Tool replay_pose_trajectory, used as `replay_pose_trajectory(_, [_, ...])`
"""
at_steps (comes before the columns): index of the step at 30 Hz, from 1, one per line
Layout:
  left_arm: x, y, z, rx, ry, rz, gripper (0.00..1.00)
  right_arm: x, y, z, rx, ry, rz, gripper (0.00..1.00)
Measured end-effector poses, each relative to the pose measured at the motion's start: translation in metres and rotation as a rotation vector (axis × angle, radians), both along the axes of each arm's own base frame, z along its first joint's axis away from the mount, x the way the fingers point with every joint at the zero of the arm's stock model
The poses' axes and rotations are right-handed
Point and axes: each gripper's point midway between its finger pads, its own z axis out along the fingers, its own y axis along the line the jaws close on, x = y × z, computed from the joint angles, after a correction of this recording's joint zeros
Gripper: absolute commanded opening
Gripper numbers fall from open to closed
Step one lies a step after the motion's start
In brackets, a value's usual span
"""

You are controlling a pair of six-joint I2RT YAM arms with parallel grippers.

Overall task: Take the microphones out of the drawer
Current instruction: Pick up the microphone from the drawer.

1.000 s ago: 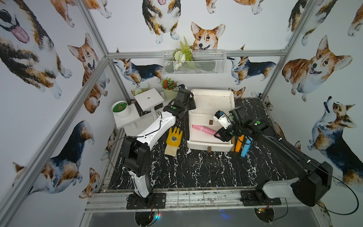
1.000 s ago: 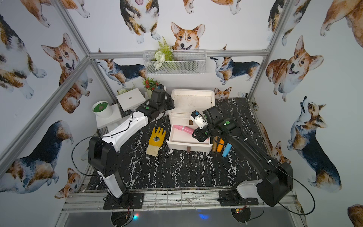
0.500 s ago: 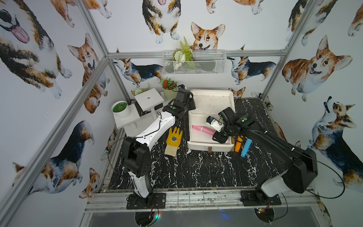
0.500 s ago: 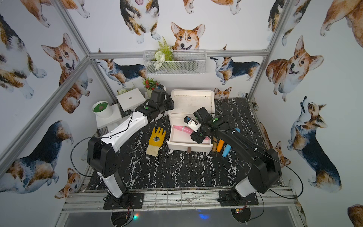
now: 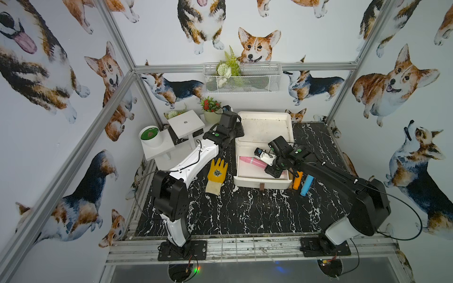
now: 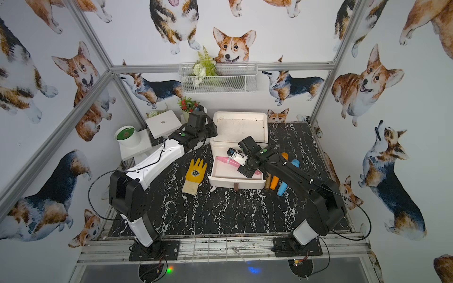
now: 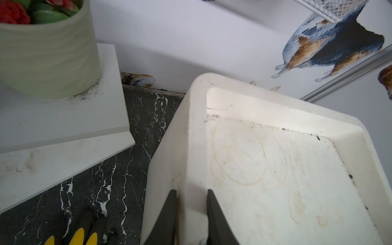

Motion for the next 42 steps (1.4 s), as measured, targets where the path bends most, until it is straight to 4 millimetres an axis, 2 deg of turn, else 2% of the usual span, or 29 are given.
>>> replay_pose_trajectory(22, [0.000, 0.000, 0.000, -0.006, -0.005, -0.002, 0.06, 0.003, 0.008, -0.038, -0.038, 0.065, 0.034, 0.53])
replay_pose_trajectory(28, [0.000, 0.000, 0.000, -0.008, -0.009, -0.002, 0.06, 0.003, 0.008, -0.041, -0.040, 0.073, 0.034, 0.47])
replay_pose_trajectory(35, [0.000, 0.000, 0.000, -0.010, -0.012, -0.001, 0.06, 0.002, 0.005, -0.039, -0.036, 0.069, 0.015, 0.31])
replay_pose_trajectory(42, [0.000, 0.000, 0.000, -0.010, -0.012, -0.001, 0.06, -0.004, 0.003, -0.030, -0.015, 0.049, 0.019, 0.24])
